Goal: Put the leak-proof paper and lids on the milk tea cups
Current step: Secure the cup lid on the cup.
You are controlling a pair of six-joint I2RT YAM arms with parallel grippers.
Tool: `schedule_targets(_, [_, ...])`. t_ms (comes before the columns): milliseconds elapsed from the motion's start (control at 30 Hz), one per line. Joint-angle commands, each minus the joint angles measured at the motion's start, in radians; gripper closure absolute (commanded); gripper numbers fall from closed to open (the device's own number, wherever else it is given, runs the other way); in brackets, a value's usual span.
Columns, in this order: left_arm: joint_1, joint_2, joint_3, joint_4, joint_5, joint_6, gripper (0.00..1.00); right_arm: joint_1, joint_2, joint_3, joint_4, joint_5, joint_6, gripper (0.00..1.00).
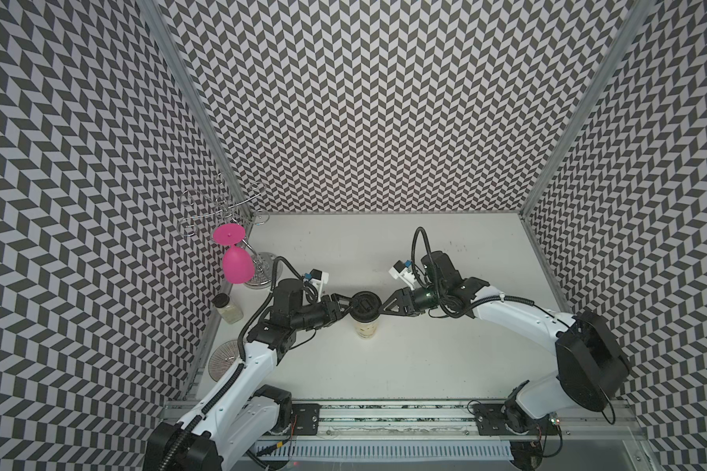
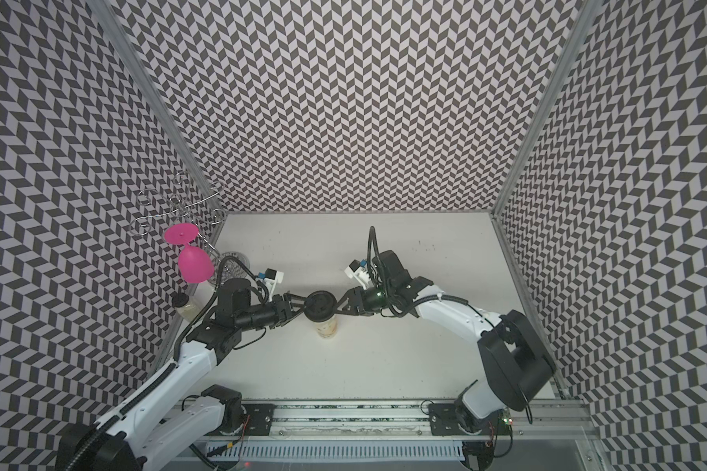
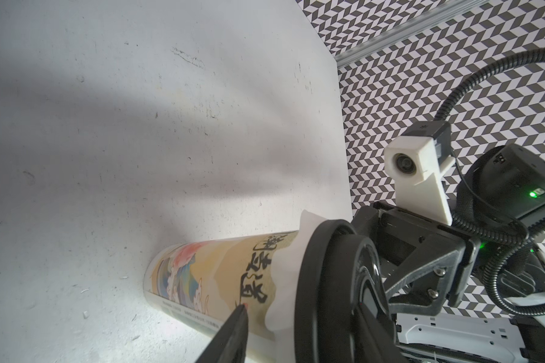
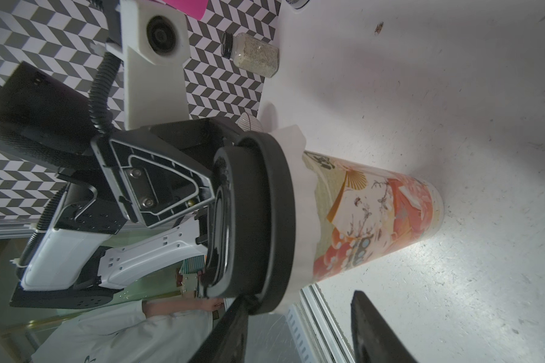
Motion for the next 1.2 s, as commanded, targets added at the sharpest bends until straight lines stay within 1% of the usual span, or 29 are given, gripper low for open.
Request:
schedule_targets(0, [-0.006, 0.032, -0.05, -0.163, -0.079, 0.026, 0.47, 0.011, 0.041, -0.006, 0.03, 0.045, 0.006, 0.51])
schedule_targets(133, [-0.006, 0.034, -0.05, -0.161, -0.08, 0.025, 0.47, 0.011, 0.074, -0.032, -0.02, 0.097, -0.028, 0.53])
schedule_targets(333, [-0.006, 0.037, -0.059, -0.16, -0.083, 0.025, 0.47, 0.011, 0.114, -0.071, -0.039, 0.151, -0.046, 0.54])
schedule_targets(533, [-0.007, 0.037, -0.055, -0.158, -0.083, 0.023, 0.47, 0.011, 0.088, -0.023, -0.051, 0.13, -0.049, 0.54])
schedule_targets(667, [-0.006, 0.035, -0.038, -0.155, -0.086, 0.022, 0.47, 0.008, 0.021, 0.027, -0.001, 0.066, -0.028, 0.48])
schedule_targets(733, [-0.006, 0.034, -0.019, -0.155, -0.089, 0.024, 0.45, 0.0, -0.022, 0.045, 0.038, 0.042, -0.01, 0.43])
schedule_targets(833, [-0.005, 0.029, 0.016, -0.161, -0.09, 0.034, 0.4, -0.022, -0.065, 0.062, 0.054, 0.026, -0.007, 0.39])
schedule_targets(1000, [0.003, 0.017, 0.08, -0.173, -0.092, 0.043, 0.34, -0.063, -0.114, 0.051, 0.055, 0.015, -0.011, 0.38])
schedule_targets(1167, [0.026, 0.0, 0.154, -0.218, -0.088, 0.067, 0.29, -0.102, -0.143, 0.048, -0.003, 0.036, -0.054, 0.38])
